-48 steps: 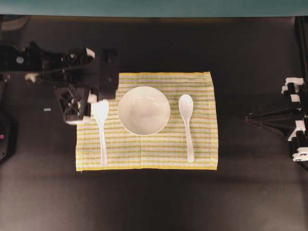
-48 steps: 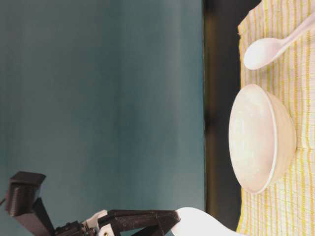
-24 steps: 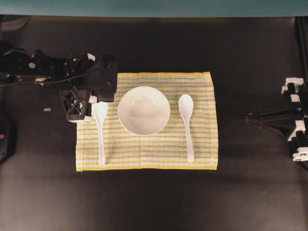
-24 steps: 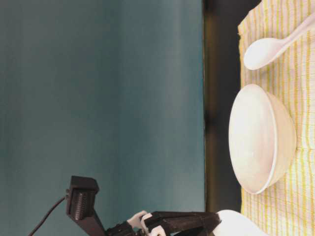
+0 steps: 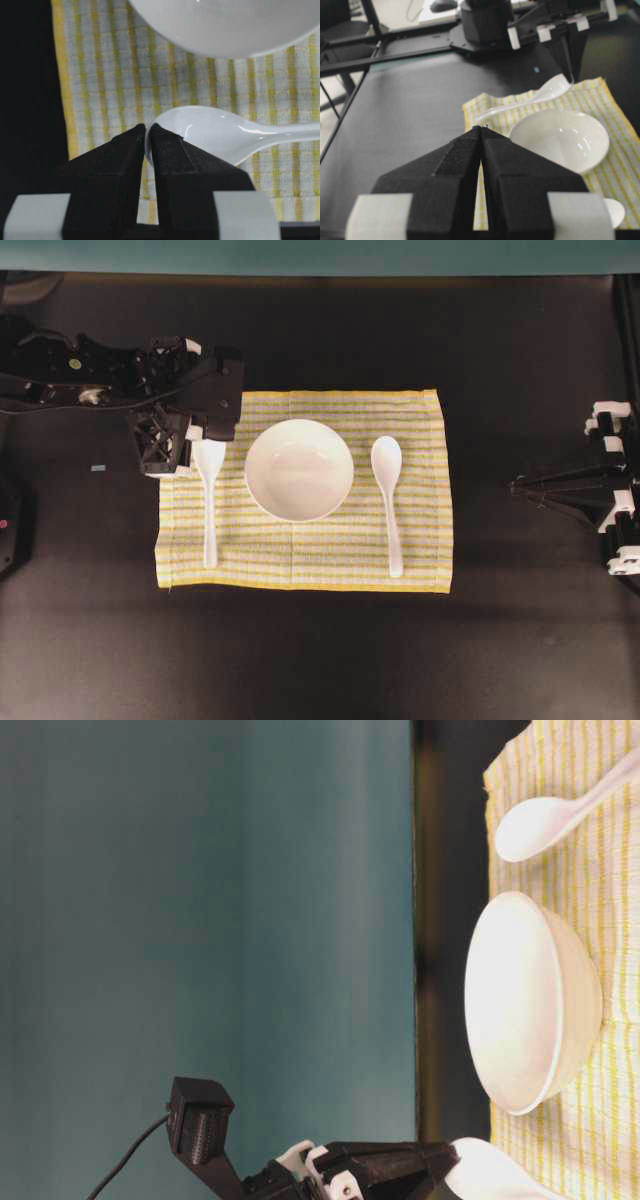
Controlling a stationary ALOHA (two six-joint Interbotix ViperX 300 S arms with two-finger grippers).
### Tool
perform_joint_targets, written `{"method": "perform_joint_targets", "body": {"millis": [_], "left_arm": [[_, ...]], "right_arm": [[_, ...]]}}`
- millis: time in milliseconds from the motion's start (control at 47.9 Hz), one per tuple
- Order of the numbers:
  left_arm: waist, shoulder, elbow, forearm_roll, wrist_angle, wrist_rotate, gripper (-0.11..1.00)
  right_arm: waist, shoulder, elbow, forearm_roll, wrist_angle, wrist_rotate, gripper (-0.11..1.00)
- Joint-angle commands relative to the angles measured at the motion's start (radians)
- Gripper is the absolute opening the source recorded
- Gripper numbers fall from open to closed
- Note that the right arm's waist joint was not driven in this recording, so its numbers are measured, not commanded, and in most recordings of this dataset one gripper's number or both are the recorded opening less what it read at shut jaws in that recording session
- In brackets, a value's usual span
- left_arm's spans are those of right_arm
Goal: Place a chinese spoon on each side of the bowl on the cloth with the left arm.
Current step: 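Lower the spoon onto the cloth and open the left gripper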
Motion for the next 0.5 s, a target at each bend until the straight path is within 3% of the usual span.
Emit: {"method": "perform_joint_targets", "body": {"millis": [0, 292, 355, 480], "left_arm": [[0.005, 0.005, -0.006, 0.005, -0.011, -0.002, 0.08], [0.002, 0.008, 0.015, 0.005, -0.018, -0.078, 0.81], [-0.003, 0.0, 0.017, 0.005, -0.012, -0.089, 0.88], [-0.028, -0.043, 0.003, 0.005, -0.003, -0.097, 0.88]], "right_arm": [[0.0, 0.006, -0.006, 0.003, -0.011, 0.008, 0.0], [0.0, 0.006, -0.006, 0.002, -0.011, 0.014, 0.0], [0.0, 0.006, -0.006, 0.002, -0.011, 0.014, 0.0], [0.0, 0.005, -0.006, 0.002, -0.015, 0.014, 0.0]]}}
